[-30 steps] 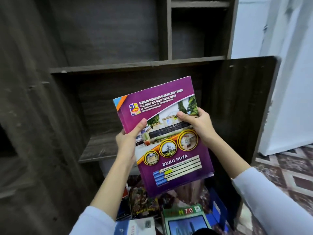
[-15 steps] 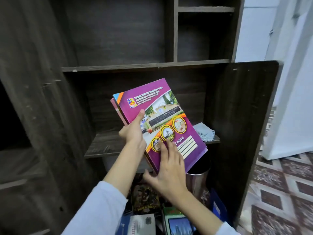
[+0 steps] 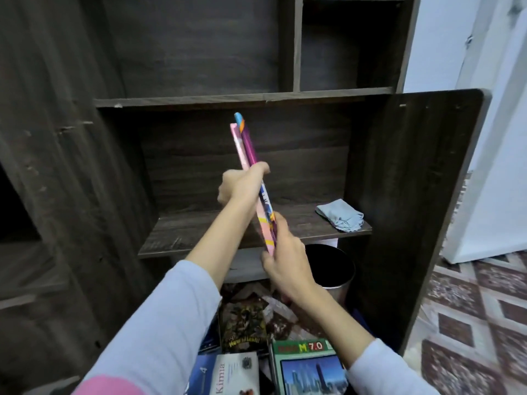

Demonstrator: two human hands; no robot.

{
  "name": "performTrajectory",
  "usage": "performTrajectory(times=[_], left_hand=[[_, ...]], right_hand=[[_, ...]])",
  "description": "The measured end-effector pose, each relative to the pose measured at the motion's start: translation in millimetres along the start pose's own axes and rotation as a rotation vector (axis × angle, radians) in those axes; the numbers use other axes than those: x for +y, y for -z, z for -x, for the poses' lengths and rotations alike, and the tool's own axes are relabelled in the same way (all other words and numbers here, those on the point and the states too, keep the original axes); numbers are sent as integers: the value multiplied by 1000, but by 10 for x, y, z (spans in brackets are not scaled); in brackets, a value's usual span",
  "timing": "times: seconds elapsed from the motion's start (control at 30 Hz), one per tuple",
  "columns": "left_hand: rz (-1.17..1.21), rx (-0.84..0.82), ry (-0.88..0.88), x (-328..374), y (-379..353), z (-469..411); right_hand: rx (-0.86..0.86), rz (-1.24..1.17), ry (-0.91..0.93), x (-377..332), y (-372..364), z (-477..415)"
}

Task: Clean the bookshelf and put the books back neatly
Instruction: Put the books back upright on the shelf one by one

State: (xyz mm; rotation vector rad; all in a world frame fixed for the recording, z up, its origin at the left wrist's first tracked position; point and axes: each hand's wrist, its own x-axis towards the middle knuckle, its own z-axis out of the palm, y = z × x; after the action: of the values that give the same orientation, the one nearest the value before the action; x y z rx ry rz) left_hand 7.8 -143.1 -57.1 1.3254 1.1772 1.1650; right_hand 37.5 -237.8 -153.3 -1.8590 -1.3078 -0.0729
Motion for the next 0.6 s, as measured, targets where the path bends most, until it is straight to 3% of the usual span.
performTrajectory(times=[0.13, 0.23, 0.37, 0.5, 0.6], left_hand=[[-340, -33, -186, 154, -229, -85], [-549, -178, -269, 205, -430, -145], [-340, -427, -179, 50, -544, -361], [-823, -246, -100, -638, -231, -808], [-658, -205, 66, -1107, -26, -998]], right_hand=[[45, -290, -114, 13, 11, -123], [100, -617, -246, 113, 36, -273], [122, -1169, -464, 440, 62, -487], [45, -1392, -613, 766, 32, -632], [2, -1411, -671, 1030, -81, -756]])
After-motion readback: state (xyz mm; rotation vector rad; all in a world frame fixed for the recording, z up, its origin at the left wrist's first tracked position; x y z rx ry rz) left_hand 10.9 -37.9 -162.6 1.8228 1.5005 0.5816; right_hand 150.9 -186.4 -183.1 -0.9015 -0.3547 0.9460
